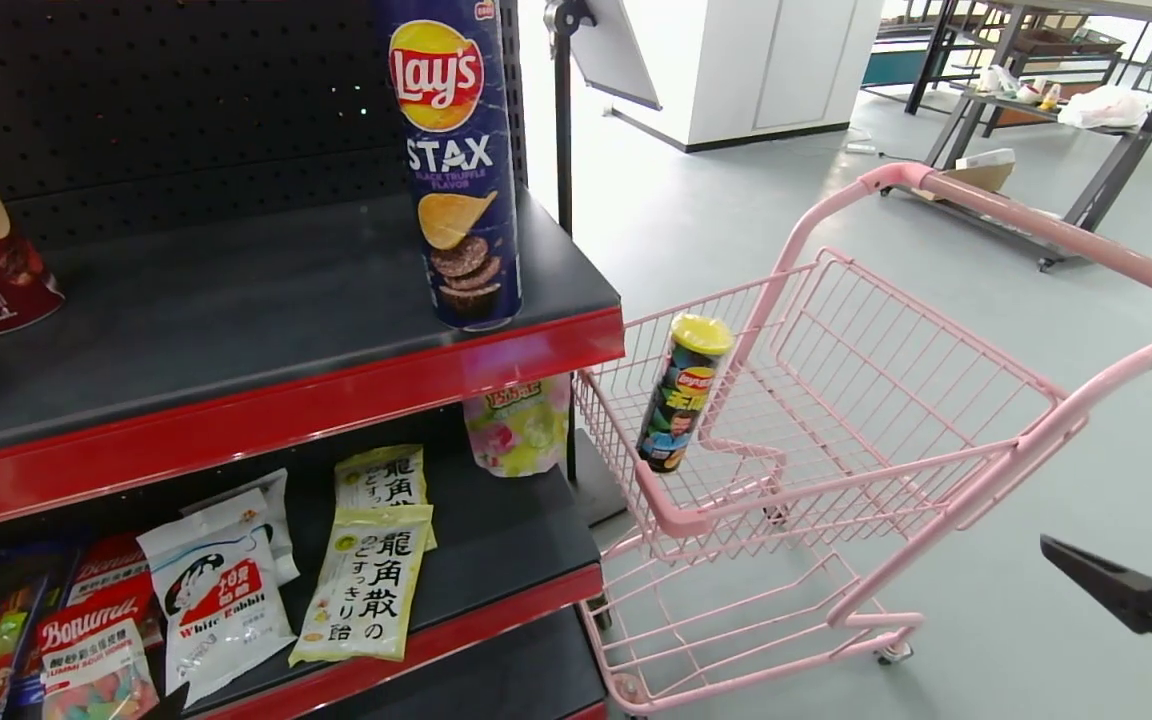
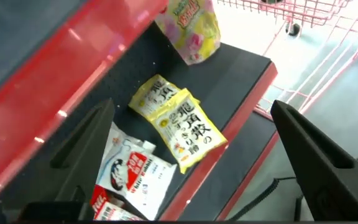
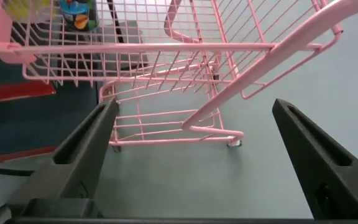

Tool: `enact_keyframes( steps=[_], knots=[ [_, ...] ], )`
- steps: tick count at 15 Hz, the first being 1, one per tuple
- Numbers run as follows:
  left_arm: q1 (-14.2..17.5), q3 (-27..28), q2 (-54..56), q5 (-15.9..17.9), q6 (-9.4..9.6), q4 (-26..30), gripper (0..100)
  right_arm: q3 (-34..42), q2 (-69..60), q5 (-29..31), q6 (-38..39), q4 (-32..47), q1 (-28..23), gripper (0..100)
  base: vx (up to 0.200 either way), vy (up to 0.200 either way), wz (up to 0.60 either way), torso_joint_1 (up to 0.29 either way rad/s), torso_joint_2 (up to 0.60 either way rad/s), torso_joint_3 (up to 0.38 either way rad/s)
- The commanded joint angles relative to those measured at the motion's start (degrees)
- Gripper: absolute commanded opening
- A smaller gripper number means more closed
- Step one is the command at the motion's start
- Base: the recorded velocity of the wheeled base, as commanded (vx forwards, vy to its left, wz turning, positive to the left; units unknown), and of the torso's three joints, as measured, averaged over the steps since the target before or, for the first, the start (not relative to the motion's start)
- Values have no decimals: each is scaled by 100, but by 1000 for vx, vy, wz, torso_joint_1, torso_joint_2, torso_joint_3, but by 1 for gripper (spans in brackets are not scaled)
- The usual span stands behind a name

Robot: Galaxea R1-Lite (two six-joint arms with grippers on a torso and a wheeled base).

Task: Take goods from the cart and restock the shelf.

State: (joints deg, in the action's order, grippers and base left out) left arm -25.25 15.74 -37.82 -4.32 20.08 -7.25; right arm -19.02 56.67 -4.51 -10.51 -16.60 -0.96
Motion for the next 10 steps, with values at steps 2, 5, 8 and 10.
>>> enact_keyframes(
  steps=[2, 5, 8, 10],
  knots=[
    [46, -238, 644, -192, -751, 13, 100, -524, 2102, -217, 726, -1451, 597, 100, 0, 0, 0, 0, 0, 0],
    [20, -378, 820, -219, -1173, 49, 100, -1130, 3236, -401, 752, -2075, 1002, 100, 0, 0, 0, 0, 0, 0],
    [20, -484, 899, -17, -1656, 49, 100, -1755, 4141, -428, 752, -2251, 1204, 100, 0, 0, 0, 0, 0, 0],
    [11, -519, 995, 89, -1727, 57, 100, -2229, 5126, -630, 752, -3077, 1221, 100, 0, 0, 0, 0, 0, 0]
  ],
)
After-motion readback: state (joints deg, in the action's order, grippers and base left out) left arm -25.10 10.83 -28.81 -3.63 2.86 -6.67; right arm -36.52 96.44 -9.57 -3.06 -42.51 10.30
